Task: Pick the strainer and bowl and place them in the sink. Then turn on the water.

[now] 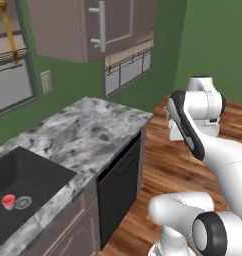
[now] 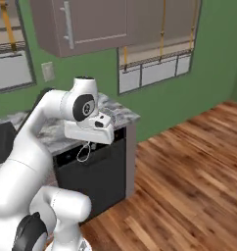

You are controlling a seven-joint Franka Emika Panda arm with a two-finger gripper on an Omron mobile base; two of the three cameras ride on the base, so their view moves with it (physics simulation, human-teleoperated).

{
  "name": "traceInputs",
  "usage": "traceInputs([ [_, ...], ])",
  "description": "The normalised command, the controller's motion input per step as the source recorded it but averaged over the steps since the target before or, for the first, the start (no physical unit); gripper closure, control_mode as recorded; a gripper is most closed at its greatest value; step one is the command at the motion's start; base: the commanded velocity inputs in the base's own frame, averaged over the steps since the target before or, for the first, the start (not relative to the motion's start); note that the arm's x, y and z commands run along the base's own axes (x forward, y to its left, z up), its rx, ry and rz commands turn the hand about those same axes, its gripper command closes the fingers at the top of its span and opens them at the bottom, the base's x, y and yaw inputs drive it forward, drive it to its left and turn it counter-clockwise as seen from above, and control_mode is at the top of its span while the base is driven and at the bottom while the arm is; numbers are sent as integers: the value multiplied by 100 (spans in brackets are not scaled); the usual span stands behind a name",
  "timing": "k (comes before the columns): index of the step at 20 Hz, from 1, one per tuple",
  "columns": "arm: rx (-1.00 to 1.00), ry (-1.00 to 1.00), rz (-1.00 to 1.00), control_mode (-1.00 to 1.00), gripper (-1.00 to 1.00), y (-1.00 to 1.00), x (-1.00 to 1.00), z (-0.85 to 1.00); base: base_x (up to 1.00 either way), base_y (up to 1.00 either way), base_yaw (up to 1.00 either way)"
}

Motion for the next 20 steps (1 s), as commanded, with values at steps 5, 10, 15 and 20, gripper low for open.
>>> traceInputs([
  [5, 0, 0, 0, 100, 100, 0, 0, 0, 0, 0, 68],
  [10, 0, 0, 0, 100, 100, 0, 0, 0, 3, 0, 63],
  [15, 0, 0, 0, 100, 100, 0, 0, 0, 15, 0, 56],
  [20, 0, 0, 0, 100, 100, 0, 0, 0, 25, 2, 46],
])
